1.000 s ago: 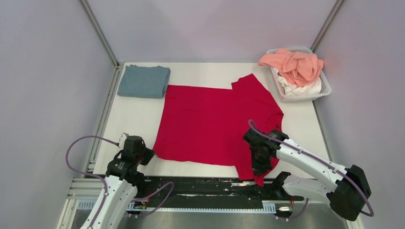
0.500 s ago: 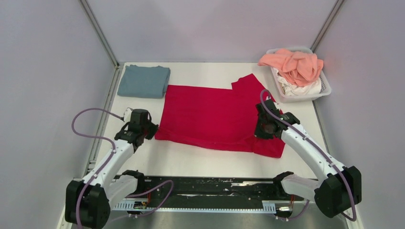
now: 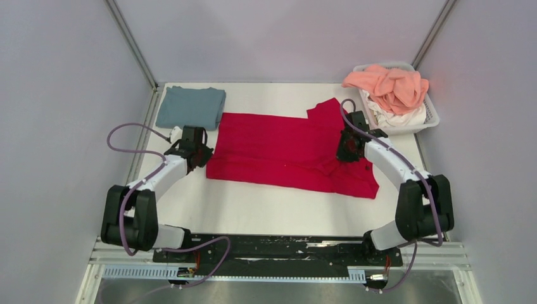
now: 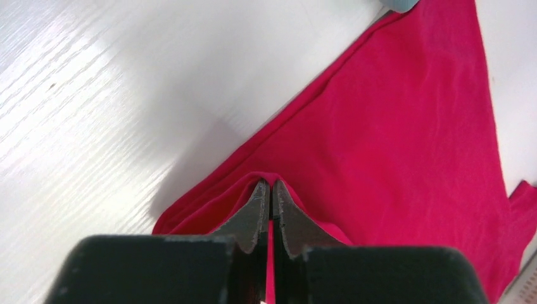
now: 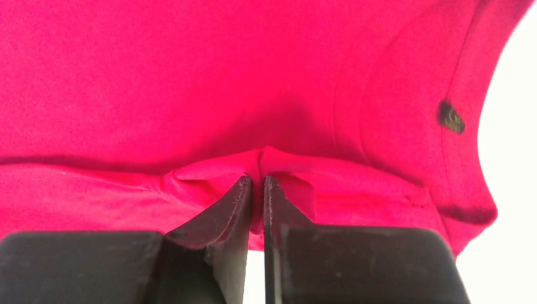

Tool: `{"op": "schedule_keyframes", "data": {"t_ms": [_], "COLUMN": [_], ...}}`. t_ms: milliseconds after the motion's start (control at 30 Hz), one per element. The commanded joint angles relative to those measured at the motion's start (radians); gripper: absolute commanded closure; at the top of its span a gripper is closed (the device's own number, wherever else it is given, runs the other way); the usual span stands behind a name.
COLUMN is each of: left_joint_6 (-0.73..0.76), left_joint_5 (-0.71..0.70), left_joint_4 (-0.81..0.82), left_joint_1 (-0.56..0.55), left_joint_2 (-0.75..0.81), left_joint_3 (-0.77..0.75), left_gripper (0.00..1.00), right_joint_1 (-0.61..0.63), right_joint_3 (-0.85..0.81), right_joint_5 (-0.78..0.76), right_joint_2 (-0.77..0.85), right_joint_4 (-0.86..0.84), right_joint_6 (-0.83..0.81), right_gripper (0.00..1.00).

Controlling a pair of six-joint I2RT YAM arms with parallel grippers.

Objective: Fold and stack the t-shirts
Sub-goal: Fold the flattened tshirt in 1/3 of the way

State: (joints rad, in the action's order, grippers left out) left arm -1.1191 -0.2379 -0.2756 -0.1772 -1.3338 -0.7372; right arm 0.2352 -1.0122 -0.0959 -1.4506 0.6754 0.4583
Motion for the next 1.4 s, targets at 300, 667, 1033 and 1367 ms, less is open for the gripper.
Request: {"op": "schedule_keyframes", "data": {"t_ms": [300, 667, 1033, 1367], "left_joint_6": [0.078, 0.213, 0.267, 0.29], "left_joint_5": [0.007, 0.29, 0.453, 0.41], "left_joint_4": [-0.032, 0.089, 0.189, 0.142], "left_joint_1": [0.035, 0.012, -0.048, -0.048], "left_joint_2": [-0.12, 0.026, -0.113, -0.17], "left_joint_3": [-0.203, -0.038, -0.02, -0.071], "left_gripper": [0.0, 0.0, 0.0, 0.0], "right_joint_1": [-0.1, -0.021, -0.02, -0.019], "right_joint_3": [-0.455, 0.169, 0.262, -0.068], "right_joint_5": [-0.065, 0.274, 0.331, 0.297], "right_joint_2": [-0.415, 0.159, 0.054, -0.219], "right_joint_4": [-0.078, -0.323, -0.521, -0.598], "right_joint_6": [-0.186, -0.056, -0.021, -0.011], "right_gripper": [0.36, 0.0, 0.0, 0.0]}}
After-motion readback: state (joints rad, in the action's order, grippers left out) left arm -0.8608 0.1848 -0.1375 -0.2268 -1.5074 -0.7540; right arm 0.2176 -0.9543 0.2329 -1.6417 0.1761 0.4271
